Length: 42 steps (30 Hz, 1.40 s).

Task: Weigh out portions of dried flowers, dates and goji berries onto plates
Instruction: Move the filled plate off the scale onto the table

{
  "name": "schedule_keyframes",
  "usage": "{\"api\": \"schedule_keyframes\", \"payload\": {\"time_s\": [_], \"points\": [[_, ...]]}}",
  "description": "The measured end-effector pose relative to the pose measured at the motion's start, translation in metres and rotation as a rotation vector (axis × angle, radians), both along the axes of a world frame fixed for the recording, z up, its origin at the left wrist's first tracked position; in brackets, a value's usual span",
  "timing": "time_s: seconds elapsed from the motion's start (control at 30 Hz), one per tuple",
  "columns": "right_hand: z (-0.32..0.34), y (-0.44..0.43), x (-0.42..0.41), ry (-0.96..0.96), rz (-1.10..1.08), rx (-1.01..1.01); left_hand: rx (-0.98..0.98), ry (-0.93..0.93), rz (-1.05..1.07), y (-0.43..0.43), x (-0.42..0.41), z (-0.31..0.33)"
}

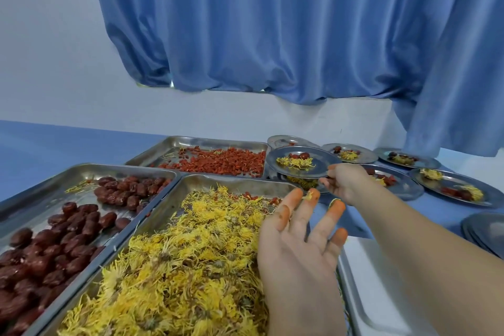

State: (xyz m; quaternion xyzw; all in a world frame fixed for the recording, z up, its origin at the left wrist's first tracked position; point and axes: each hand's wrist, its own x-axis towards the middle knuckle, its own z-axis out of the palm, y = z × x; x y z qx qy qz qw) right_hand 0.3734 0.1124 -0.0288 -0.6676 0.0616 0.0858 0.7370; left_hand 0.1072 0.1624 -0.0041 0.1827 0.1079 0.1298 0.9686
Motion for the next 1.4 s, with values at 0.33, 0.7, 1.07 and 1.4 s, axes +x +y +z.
{"api": "schedule_keyframes", "payload": {"time_s": [0.33, 0.7, 1.07, 1.4], "points": [[-0.013, 0.009, 0.014, 0.034, -0.015, -0.058, 0.026, 0.026, 0.105, 0.001, 0.001, -0.003], [-0.001, 0.004, 0.001, 0.135, 0.192, 0.015, 0.076, 0.014, 0.088, -0.001, -0.002, 0.0], [0.024, -0.059, -0.046, 0.065, 0.25, 0.163, 0.24, 0.02, 0.123, -0.011, -0.003, -0.006], [0.037, -0.184, -0.154, -0.262, 0.198, 0.131, 0.558, -0.098, -0.071, -0.023, -0.004, -0.01]]}}
